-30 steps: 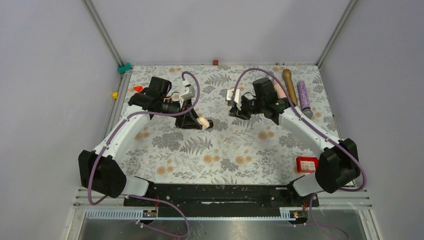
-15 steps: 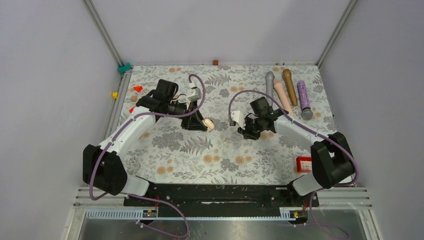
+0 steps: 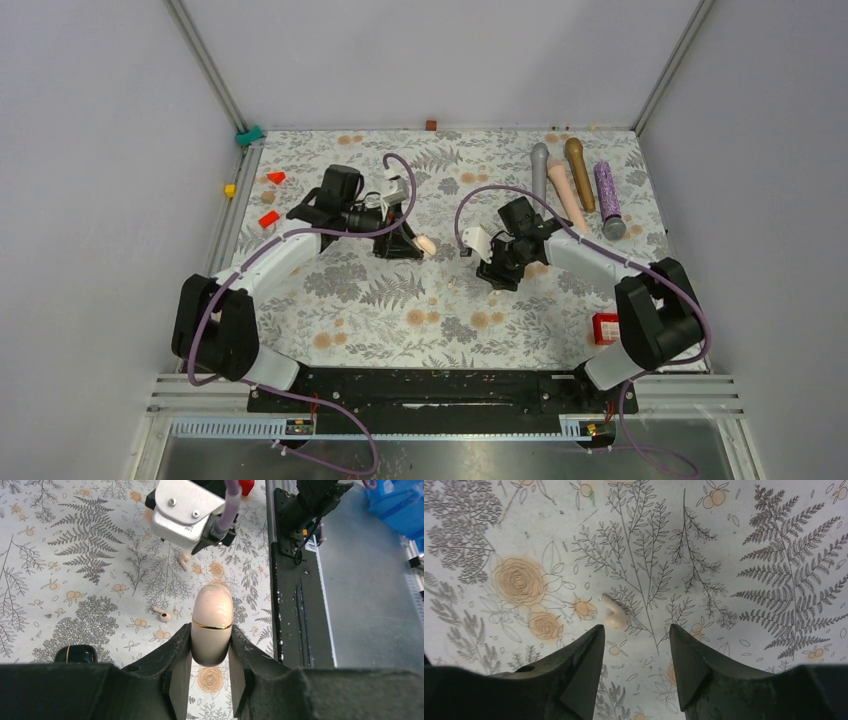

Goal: Insert the wireless bluetooth earbuds into the charging case
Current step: Place the earbud at the center of the board, then open the charging case.

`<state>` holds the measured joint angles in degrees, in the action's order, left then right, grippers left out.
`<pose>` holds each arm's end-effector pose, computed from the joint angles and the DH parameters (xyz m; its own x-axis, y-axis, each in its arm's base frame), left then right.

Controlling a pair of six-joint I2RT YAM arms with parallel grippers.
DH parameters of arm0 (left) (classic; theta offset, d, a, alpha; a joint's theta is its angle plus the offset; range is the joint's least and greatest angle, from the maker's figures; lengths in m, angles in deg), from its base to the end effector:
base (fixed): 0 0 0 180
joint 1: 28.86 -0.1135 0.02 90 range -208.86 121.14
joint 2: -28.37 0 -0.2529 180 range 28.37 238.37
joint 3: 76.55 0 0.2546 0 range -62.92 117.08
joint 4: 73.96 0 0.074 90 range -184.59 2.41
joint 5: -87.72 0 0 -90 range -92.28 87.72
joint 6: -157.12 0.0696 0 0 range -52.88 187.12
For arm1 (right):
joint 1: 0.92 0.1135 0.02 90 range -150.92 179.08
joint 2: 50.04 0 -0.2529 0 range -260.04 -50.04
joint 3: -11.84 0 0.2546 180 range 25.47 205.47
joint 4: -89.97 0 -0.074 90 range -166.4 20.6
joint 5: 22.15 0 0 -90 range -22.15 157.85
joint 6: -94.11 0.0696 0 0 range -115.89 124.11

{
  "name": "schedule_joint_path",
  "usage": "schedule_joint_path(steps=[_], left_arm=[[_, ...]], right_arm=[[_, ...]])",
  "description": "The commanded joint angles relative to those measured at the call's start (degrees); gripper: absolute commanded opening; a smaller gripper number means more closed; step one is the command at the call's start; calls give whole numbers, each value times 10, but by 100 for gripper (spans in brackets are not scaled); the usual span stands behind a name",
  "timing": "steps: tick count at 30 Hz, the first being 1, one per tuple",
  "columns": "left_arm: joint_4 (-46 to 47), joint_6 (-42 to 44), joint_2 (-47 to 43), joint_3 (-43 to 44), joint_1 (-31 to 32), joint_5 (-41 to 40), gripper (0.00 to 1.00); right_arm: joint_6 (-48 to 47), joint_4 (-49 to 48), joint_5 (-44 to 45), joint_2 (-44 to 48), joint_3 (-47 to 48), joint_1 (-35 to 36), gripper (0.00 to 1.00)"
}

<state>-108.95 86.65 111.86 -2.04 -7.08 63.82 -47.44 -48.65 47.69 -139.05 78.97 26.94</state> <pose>0.2702 -0.1765 0.2541 -0.3531 0.2869 -0.8905 0.9331 0.0384 -0.3576 0.2669 0.1682 0.1470 -0.0400 -0.8527 -0.5208 -0.9764 0.1442 -0.1610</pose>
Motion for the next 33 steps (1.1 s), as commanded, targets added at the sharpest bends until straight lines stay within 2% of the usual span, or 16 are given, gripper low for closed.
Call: schedule_joint_path(steps=[1, 3, 7, 9, 10, 14, 16, 17, 23, 29, 33], left_arm=[[209, -81, -31, -42, 4, 15, 0], [372, -174, -42, -90, 5, 21, 0], [843, -438, -44, -204, 8, -7, 0], [978, -518, -29, -231, 8, -36, 0], [1012, -544, -22, -239, 8, -44, 0], [1040, -554, -15, -262, 13, -54, 0], [1041, -568, -9, -268, 17, -62, 0], [1040, -585, -2, -268, 19, -66, 0], [1045, -724, 74, -228, 22, -63, 0], [1045, -725, 98, -228, 28, -66, 0], [1045, -732, 104, -224, 31, -58, 0]], right_arm=[[14, 56, -45, 60, 46, 5, 62], [43, 73, -78, 87, 76, 4, 65], [123, 75, -180, 147, 138, 0, 73], [180, 42, -232, 173, 147, 0, 78], [213, 13, -253, 184, 144, 0, 82], [357, -149, -299, 201, 119, 0, 89], [407, -182, -297, 179, 132, 1, 99], [426, -190, -295, 168, 140, 1, 99], [482, -263, -284, 129, 135, 2, 99], [506, -309, -286, 109, 110, 1, 99], [483, -291, -245, 89, 113, 2, 99]])
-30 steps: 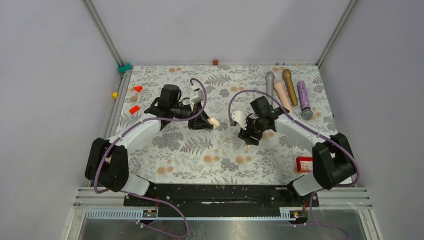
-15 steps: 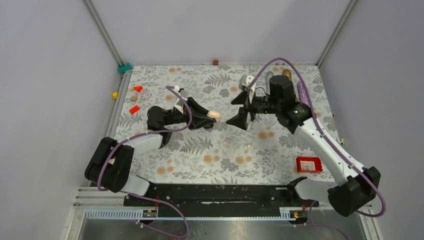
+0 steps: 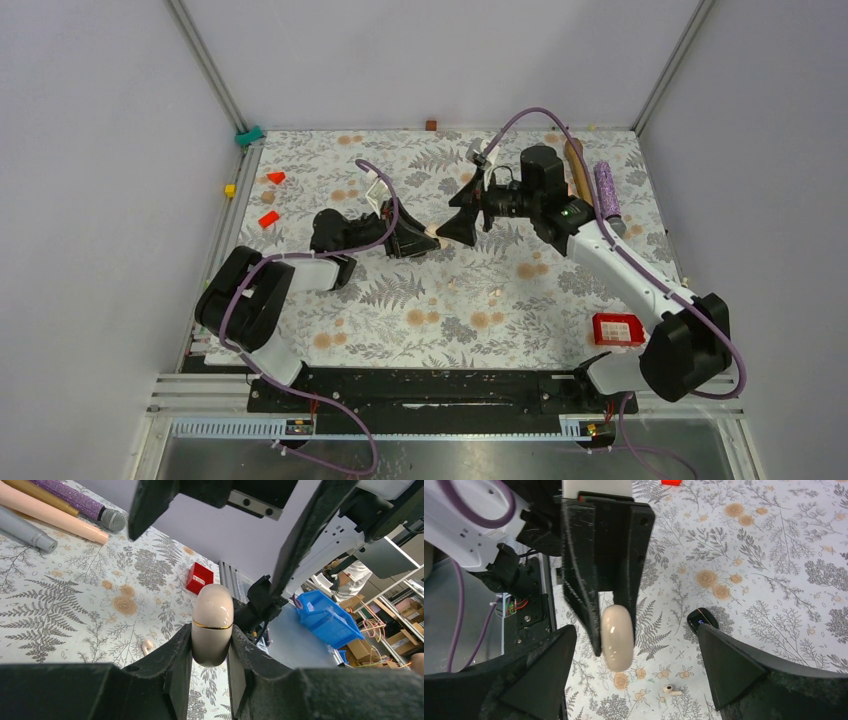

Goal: Insert the wireless bluetooth earbuds into the charging case
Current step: Open the charging case.

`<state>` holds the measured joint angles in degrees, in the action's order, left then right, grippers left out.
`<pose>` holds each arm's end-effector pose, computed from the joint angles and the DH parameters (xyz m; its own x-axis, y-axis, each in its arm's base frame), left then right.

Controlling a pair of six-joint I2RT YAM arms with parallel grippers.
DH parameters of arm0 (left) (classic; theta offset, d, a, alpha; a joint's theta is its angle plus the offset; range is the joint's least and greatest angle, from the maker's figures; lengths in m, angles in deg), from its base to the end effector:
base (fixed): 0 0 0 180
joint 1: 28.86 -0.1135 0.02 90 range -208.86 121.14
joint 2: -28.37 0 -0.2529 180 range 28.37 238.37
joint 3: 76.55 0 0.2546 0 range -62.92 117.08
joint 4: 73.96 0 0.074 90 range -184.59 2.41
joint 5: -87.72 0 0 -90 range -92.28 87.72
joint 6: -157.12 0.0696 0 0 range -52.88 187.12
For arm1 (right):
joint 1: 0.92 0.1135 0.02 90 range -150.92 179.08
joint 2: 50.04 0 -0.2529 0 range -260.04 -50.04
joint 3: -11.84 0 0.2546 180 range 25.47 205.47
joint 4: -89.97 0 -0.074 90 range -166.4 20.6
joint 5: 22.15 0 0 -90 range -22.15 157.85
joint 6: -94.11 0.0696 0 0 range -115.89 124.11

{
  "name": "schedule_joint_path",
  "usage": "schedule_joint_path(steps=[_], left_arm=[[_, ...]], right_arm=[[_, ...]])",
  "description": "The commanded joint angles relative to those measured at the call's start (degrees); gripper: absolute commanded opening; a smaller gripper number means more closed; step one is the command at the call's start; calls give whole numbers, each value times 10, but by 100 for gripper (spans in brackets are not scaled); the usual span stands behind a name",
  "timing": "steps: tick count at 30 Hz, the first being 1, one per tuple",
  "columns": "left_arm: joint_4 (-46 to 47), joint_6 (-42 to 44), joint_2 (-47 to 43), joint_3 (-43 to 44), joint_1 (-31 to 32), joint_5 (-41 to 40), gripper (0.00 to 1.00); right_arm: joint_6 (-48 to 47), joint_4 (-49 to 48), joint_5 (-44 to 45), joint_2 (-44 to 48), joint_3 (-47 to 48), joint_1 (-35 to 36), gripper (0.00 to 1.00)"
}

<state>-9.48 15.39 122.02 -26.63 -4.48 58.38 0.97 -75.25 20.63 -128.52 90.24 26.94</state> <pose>0.2675 -0.1878 0.2282 -0.5419 -0.1768 -0.8217 0.8385 -0.0468 -0.5429 0.2779 0.2047 0.3298 -0.1747 -0.1344 -0.9754 -0.9556 0.2620 0.1350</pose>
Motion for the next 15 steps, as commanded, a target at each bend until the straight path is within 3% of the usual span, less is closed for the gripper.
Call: schedule_joint_path(steps=[1, 15], left_arm=[[50, -22, 4, 23, 5, 0, 0], [51, -38, 15, 27, 6, 11, 0]], right_arm=[[-11, -21, 33, -18, -1, 2, 100], [-157, 23, 213, 29, 11, -15, 99]])
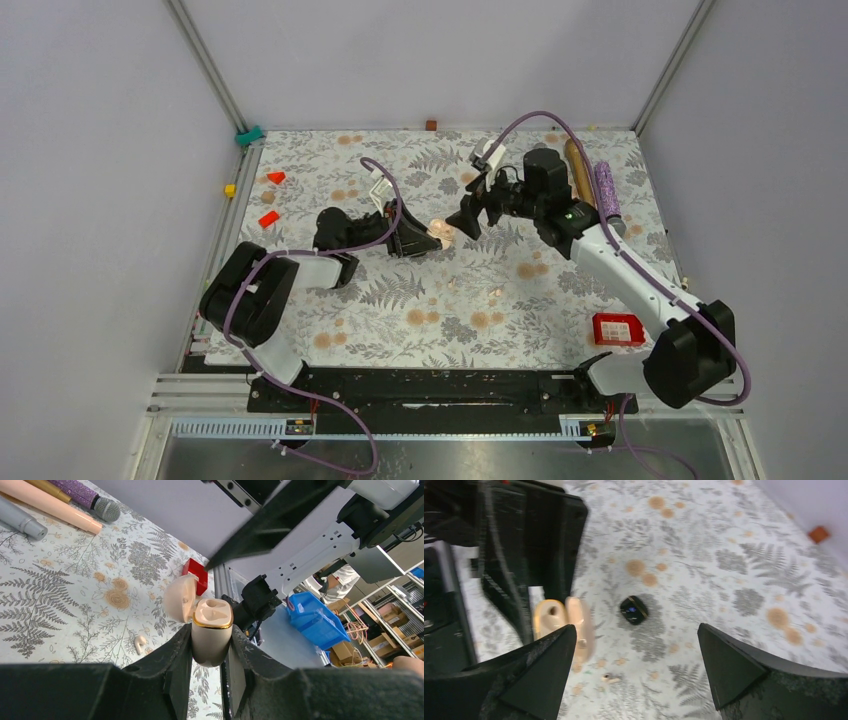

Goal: Insert the wireless bluetooth earbuds into the charging case
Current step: Open the charging case.

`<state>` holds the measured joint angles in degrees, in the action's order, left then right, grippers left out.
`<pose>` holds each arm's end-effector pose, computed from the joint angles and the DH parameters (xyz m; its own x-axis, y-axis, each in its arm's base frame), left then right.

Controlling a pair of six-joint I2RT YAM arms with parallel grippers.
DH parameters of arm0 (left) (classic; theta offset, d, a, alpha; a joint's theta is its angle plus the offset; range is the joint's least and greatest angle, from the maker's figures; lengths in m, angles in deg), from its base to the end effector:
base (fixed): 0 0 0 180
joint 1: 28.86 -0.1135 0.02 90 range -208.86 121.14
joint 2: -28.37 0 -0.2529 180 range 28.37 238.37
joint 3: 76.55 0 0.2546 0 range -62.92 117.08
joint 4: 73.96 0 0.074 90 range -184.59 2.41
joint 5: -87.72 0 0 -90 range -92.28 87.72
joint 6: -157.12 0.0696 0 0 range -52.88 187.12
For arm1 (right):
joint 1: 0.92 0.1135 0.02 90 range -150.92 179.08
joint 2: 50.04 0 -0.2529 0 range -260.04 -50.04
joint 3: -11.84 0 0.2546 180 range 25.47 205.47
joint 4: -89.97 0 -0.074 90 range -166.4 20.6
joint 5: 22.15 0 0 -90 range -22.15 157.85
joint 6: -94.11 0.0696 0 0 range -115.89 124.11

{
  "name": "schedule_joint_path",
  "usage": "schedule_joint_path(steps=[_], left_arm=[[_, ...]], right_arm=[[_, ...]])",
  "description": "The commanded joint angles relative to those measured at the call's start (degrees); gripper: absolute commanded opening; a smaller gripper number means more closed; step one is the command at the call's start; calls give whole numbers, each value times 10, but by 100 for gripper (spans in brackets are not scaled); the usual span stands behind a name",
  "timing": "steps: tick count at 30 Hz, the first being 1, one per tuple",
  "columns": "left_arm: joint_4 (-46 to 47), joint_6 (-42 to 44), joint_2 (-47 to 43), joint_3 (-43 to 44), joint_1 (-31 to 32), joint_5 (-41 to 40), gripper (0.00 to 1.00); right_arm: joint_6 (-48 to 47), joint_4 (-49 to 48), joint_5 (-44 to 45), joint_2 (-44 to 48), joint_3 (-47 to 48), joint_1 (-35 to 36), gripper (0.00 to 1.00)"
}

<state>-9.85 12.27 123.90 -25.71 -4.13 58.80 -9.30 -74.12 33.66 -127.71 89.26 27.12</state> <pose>0.2714 -0.1921 0.2220 -0.6046 -0.1569 -0.7809 0.7951 -0.0597 -0.6036 0.2879 0.1976 0.3228 -0.0383 -0.2377 -0.9706 -0.8986 0.4330 -0.0706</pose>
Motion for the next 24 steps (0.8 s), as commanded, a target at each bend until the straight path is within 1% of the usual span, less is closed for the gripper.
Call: schedule_joint_path(steps=[1, 6, 8, 13, 16, 19, 22, 24], left_arm=[[55, -8, -2, 18, 3, 8, 0], [55, -12, 4, 20, 2, 9, 0], [55, -15, 7, 22, 3, 8, 0], [56, -20, 11, 24, 2, 9, 0], [55, -20, 9, 23, 3, 10, 0], [56, -21, 8, 25, 3, 10, 0], [56, -22, 6, 25, 3, 11, 0], [56, -24, 7, 26, 3, 13, 0]], right_arm=[[-56, 16, 88, 24, 26, -20, 100], [-63, 63, 36, 54, 46, -31, 100], [-62, 98, 41, 64, 58, -32, 100], [-110, 184, 80, 78, 49, -45, 100], [-174, 281, 47, 61, 51, -63, 97], [-277, 408, 30, 29, 51, -67, 90], [-386, 455, 62, 3, 10, -67, 85], [-440, 435, 87, -5, -35, -67, 84]])
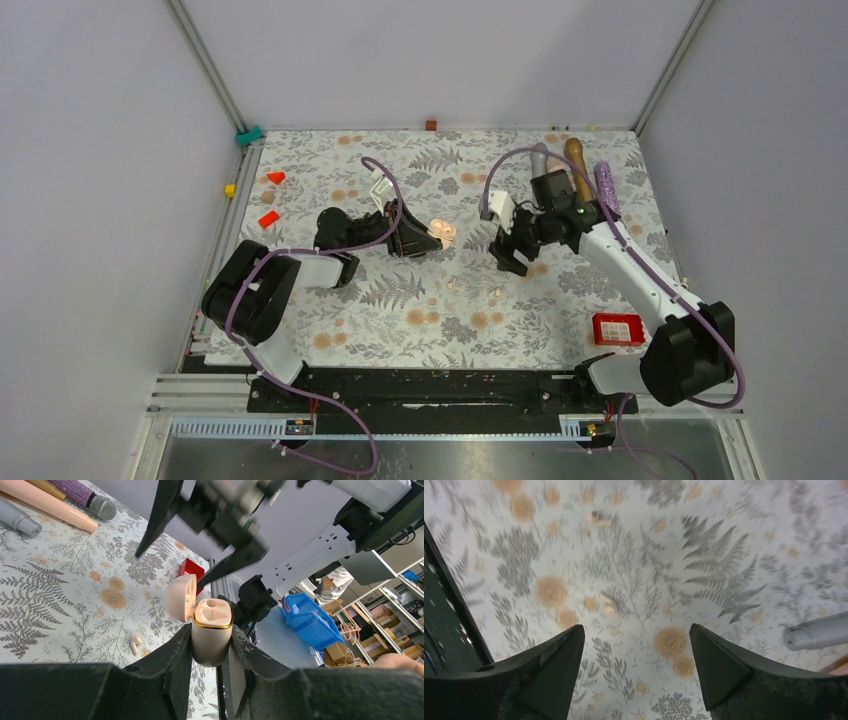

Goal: Insert the wireless bluetooth earbuds into the charging case
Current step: Open the charging case, then pick up the earbud from the center of the board.

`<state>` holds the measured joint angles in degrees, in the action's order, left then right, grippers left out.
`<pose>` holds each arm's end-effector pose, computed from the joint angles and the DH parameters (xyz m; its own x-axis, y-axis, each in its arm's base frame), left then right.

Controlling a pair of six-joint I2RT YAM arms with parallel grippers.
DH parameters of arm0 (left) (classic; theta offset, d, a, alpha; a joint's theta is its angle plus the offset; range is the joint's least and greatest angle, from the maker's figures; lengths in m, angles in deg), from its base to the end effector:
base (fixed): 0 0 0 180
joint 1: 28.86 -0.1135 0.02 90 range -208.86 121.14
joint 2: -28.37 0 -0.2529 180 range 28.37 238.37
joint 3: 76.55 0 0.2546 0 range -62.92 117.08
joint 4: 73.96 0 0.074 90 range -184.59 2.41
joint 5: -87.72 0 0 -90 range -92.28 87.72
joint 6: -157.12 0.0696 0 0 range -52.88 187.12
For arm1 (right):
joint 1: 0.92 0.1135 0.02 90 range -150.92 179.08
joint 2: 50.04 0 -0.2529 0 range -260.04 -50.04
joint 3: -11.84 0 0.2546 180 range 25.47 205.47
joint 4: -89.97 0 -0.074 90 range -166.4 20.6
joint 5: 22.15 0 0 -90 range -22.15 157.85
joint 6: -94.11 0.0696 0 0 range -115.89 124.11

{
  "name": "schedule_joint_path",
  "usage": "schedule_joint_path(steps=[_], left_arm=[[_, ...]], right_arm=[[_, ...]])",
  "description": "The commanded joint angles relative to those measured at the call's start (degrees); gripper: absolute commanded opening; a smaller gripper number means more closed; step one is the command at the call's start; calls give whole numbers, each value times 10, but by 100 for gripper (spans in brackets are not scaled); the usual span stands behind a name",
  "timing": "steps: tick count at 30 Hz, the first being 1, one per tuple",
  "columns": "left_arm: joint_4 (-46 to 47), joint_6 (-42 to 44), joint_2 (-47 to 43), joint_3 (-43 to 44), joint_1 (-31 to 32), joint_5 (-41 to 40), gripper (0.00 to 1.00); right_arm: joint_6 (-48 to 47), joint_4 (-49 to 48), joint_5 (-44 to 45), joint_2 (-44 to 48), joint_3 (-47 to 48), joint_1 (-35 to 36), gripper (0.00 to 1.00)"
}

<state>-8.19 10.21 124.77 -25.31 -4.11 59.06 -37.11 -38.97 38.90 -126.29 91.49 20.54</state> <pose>0.2725 -0.1929 0.2221 -0.6186 -0.1573 -0.7698 0.7847 -0.0734 -0.6156 0.2714 0.1429 0.2745 -0.1065 -0.6614 -0.7424 -0.9223 0.3447 -0.1747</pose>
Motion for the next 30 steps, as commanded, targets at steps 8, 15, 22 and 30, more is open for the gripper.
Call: schedule_joint_path(steps=[8, 15, 22, 30], left_arm=[[40, -5, -6, 23, 3, 15, 0], [40, -1, -20, 19, 2, 15, 0], [42, 8, -51, 15, -1, 19, 0], [42, 15, -76, 12, -9, 20, 0]], right_arm=[[-269, -136, 2, 15, -234, -5, 84], [-58, 3, 7, -133, -51, -15, 71], [98, 88, 31, -213, 25, -21, 69], [170, 131, 15, -306, 53, -22, 61]])
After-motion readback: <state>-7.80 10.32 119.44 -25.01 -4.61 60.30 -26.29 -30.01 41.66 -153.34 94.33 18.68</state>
